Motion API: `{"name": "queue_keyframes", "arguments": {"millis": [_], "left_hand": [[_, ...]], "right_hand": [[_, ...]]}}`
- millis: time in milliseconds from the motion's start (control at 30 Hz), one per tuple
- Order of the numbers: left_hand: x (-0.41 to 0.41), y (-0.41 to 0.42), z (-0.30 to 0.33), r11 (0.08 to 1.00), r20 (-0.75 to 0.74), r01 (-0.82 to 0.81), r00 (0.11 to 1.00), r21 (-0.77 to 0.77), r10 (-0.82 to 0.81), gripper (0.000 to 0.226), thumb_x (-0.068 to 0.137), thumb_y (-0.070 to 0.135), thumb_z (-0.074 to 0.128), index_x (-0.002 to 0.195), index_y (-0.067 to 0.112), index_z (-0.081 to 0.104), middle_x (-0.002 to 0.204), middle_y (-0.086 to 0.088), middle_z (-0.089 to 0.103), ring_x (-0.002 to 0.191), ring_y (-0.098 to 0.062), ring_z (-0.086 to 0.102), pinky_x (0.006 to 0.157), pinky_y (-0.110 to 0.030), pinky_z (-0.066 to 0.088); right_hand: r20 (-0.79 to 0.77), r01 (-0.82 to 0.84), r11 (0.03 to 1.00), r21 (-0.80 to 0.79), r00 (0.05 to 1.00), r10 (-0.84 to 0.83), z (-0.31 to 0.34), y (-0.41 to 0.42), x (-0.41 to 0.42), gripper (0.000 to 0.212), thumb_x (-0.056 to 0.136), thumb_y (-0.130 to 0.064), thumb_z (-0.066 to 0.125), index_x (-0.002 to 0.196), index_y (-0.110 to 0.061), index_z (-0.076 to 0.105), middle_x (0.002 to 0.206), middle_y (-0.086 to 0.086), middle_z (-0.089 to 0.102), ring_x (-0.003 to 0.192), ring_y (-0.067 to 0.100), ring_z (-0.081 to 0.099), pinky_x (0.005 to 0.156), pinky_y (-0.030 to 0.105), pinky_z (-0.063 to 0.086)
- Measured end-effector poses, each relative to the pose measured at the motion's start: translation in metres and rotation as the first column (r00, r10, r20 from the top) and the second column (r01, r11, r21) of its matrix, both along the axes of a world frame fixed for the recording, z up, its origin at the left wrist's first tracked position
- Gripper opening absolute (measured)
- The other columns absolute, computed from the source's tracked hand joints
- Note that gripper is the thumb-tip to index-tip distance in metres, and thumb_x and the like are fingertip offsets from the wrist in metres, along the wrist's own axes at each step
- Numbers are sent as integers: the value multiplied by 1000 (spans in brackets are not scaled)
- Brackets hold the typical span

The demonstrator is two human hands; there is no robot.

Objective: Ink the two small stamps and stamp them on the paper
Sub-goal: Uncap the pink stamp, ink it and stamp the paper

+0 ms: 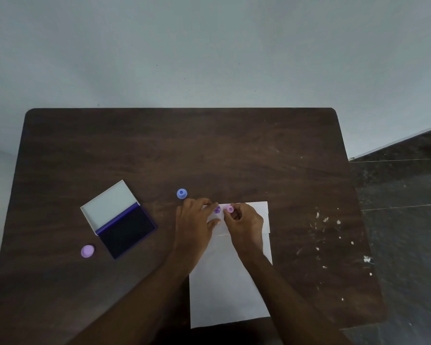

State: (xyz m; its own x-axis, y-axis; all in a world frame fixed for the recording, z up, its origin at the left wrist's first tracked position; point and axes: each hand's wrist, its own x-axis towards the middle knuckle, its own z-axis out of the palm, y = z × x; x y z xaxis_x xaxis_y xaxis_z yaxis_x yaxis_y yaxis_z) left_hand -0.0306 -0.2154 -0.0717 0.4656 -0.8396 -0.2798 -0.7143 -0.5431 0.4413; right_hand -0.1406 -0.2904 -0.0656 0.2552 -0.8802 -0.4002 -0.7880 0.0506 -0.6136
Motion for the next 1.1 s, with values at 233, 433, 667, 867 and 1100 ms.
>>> {"name": "queue_keyframes", "arguments": {"millis": [233, 433, 667, 867, 1100], "left_hand": [[-2, -1, -2, 999, 49, -13, 999, -31, 14, 42, 75, 41, 75, 112, 21, 67, 115, -2, 69, 104, -24, 61, 94, -35, 44], [-1, 0, -4, 999, 72, 13, 997, -30, -10, 43, 68, 39, 82, 104, 19, 71, 103, -3, 72, 93, -24, 65, 84, -35, 49], [-1, 0, -7, 999, 97, 18, 995, -38, -15, 44, 65, 37, 84, 104, 19, 72, 103, -3, 73, 94, -25, 65, 83, -37, 51], [1, -1, -7, 998, 113, 41, 993, -49, -35, 45, 59, 33, 89, 97, 15, 73, 97, -6, 74, 88, -28, 67, 81, -39, 53], [-4, 0, -4, 998, 105, 7, 994, -59, -1, 45, 62, 31, 87, 103, 19, 73, 102, -3, 73, 93, -26, 64, 81, -37, 52]], "right_hand": [[-8, -12, 1000, -11, 1000, 12, 0, 0, 1, 28, 91, -38, 57, 99, -13, 68, 101, 5, 72, 78, 10, 57, 73, 17, 46], [-104, -60, 997, 47, 992, 65, -3, -8, 3, 31, 93, -38, 53, 103, -12, 66, 107, 6, 69, 80, 9, 51, 76, 17, 40], [-143, -79, 990, 119, 985, 96, -10, -5, 2, 39, 94, -42, 47, 117, -14, 61, 121, 5, 65, 101, 15, 60, 90, 21, 44], [-134, -107, 977, 182, 982, 133, -12, 0, 2, 47, 92, -49, 45, 126, -18, 54, 132, 4, 58, 115, 18, 56, 102, 28, 41], [-137, -153, 987, 42, 978, 157, 1, 1, 6, 37, 94, -38, 48, 116, -13, 62, 117, 6, 67, 103, 18, 62, 93, 24, 46]]}}
